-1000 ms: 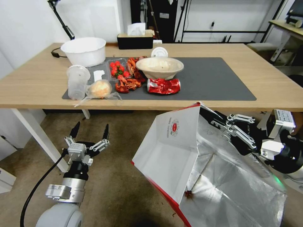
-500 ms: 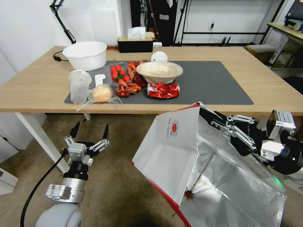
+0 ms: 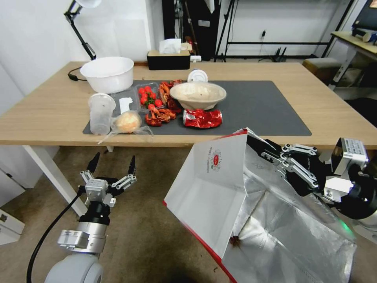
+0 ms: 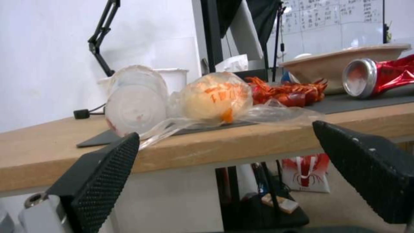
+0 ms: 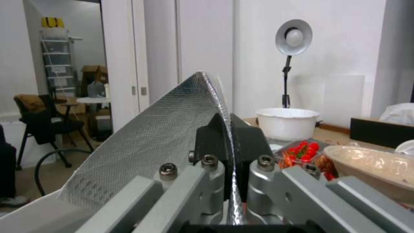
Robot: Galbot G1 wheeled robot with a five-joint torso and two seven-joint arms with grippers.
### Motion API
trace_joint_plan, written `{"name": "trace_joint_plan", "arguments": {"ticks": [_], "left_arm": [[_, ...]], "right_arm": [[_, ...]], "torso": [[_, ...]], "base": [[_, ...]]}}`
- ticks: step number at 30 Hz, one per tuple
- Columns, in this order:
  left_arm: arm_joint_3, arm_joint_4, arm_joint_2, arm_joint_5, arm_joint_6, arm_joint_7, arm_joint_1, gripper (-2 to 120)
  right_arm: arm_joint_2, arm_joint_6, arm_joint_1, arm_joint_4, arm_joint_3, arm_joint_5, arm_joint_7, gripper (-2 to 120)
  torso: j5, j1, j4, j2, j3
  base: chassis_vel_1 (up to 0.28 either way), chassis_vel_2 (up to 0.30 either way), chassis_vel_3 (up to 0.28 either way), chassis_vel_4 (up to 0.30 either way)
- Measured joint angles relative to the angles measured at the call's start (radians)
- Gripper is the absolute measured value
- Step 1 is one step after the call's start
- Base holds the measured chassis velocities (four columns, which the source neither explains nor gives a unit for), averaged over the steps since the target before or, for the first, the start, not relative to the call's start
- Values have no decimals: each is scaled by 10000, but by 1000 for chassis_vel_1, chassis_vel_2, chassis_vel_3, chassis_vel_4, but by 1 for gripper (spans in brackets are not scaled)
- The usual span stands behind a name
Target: Pick up the food delivery bag from the floor and place it on the table.
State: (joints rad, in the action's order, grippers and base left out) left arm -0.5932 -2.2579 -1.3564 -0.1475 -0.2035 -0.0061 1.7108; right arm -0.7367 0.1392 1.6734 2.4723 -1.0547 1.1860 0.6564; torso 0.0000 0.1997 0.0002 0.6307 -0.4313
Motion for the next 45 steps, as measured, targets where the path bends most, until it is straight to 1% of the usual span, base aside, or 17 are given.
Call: {"name": "trace_joint_plan", "arguments": {"ticks": [9, 12, 13, 18, 20, 25, 27, 28, 31, 32, 39, 45], "left_arm": [[5, 0, 26, 7, 49, 26, 32, 100], [6, 0, 27, 8, 33, 30, 34, 100], [11, 15, 24, 12, 24, 36, 26, 100], [41, 36, 23, 29, 15, 46, 21, 100], [44, 42, 23, 33, 12, 47, 14, 100], [40, 42, 46, 37, 4, 47, 12, 100], [50, 44, 59, 62, -6, 55, 16, 100], [50, 44, 59, 62, -6, 55, 16, 100], [93, 61, 23, 94, -25, 70, 20, 100], [93, 61, 23, 94, -25, 70, 20, 100], [53, 99, 32, 99, -58, 51, 43, 100], [50, 97, 17, 93, -65, 38, 43, 100]], "right_arm": [[-113, -11, -31, -24, 69, -110, 16, 0], [-124, -13, -30, -37, 87, -104, 10, 0], [-138, -13, -12, -37, 105, -57, -20, 0], [-137, -14, -14, -40, 104, -23, -36, 0], [-134, -14, -17, -42, 104, -23, -41, 0], [-163, -14, -24, -53, 129, -50, -44, 0], [-187, -14, -26, -52, 140, -66, -44, 0], [-187, -14, -26, -52, 140, -66, -44, 0], [-201, -14, -12, -40, 141, -78, -43, 0], [-201, -14, -12, -40, 141, -78, -43, 0], [-249, -14, 3, -26, 119, -119, -39, 0], [-255, -17, 12, -10, 119, -131, -38, 0]], "torso": [[0, 170, 1, 415, -250], [0, 199, 0, 486, -290], [0, 239, 0, 587, -352], [0, 306, 0, 752, -450], [0, 359, 0, 889, -534], [0, 422, 0, 1052, -631], [0, 476, 0, 1184, -710], [0, 476, 0, 1184, -710], [0, 550, 0, 1361, -812], [0, 550, 0, 1361, -812], [0, 705, 0, 1719, -1017], [-1, 804, 0, 1950, -1149]], "base": [[0, 0, 0, 0], [0, 0, 0, 0], [0, 0, 0, 0], [0, 0, 0, 0], [0, 0, 0, 0], [0, 0, 0, 0], [0, 0, 0, 0], [0, 0, 0, 0], [0, 0, 0, 0], [0, 0, 0, 0], [0, 0, 0, 0], [0, 0, 0, 0]]}}
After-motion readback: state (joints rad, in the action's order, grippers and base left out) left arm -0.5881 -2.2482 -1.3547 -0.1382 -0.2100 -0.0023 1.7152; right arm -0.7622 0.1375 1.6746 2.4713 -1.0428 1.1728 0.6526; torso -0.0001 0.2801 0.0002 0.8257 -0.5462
